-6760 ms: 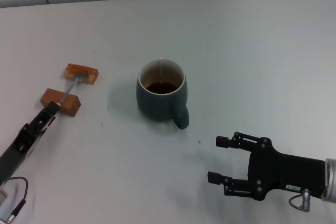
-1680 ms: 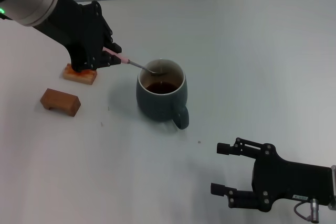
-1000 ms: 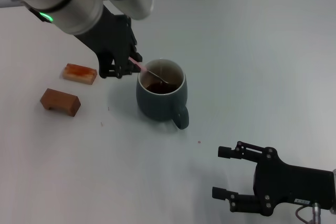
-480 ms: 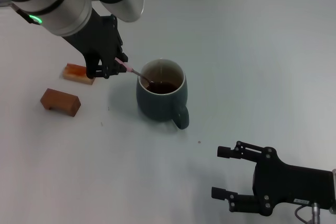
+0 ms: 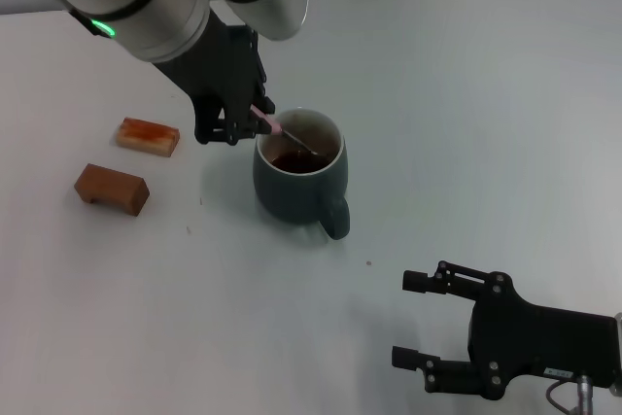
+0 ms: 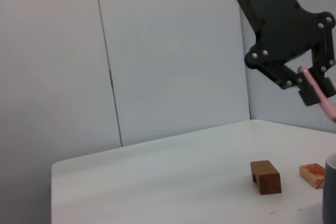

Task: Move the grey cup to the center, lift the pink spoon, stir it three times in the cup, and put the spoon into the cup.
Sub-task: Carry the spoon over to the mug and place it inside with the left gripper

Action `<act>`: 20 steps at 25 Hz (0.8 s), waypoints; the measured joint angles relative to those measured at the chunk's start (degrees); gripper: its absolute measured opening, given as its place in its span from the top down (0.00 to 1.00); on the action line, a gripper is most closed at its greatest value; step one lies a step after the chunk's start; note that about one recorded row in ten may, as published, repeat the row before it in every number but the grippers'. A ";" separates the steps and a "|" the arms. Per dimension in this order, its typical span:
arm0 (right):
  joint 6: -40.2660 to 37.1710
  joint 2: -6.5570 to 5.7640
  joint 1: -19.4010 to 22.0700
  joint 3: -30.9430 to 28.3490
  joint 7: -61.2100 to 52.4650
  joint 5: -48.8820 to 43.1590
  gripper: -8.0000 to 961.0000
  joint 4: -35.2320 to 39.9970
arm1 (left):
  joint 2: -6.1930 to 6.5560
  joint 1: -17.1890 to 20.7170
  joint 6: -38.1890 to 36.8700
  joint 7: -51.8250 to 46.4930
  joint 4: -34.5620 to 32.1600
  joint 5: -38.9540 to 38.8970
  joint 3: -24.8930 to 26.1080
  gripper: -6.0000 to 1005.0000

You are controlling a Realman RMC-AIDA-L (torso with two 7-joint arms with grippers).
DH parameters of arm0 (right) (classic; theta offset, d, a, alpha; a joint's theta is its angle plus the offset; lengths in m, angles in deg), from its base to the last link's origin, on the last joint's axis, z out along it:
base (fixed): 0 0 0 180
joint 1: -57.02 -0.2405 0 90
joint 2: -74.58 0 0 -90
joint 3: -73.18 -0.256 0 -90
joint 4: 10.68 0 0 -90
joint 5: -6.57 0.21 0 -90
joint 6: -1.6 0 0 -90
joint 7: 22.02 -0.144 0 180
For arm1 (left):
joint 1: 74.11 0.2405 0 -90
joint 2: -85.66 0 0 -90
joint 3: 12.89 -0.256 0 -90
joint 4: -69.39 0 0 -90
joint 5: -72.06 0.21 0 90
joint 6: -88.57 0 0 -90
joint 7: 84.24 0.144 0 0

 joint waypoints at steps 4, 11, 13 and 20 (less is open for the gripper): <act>0.00 0.02 -0.19 0.00 0.00 0.00 0.18 0.00 | 0.02 0.53 -1.25 -0.42 -0.23 0.60 -0.18 0.77; 0.00 0.02 -0.48 0.00 0.00 0.00 0.18 0.00 | 0.15 0.55 -1.14 -0.29 0.12 4.21 0.97 0.76; 0.00 0.02 -0.49 0.00 0.00 0.00 0.18 0.00 | 0.06 0.21 -0.71 -0.15 0.13 4.20 0.97 0.76; 0.00 0.02 -0.51 0.00 0.00 0.00 0.18 0.00 | -0.01 -1.13 0.75 -0.36 0.42 1.06 -1.16 0.76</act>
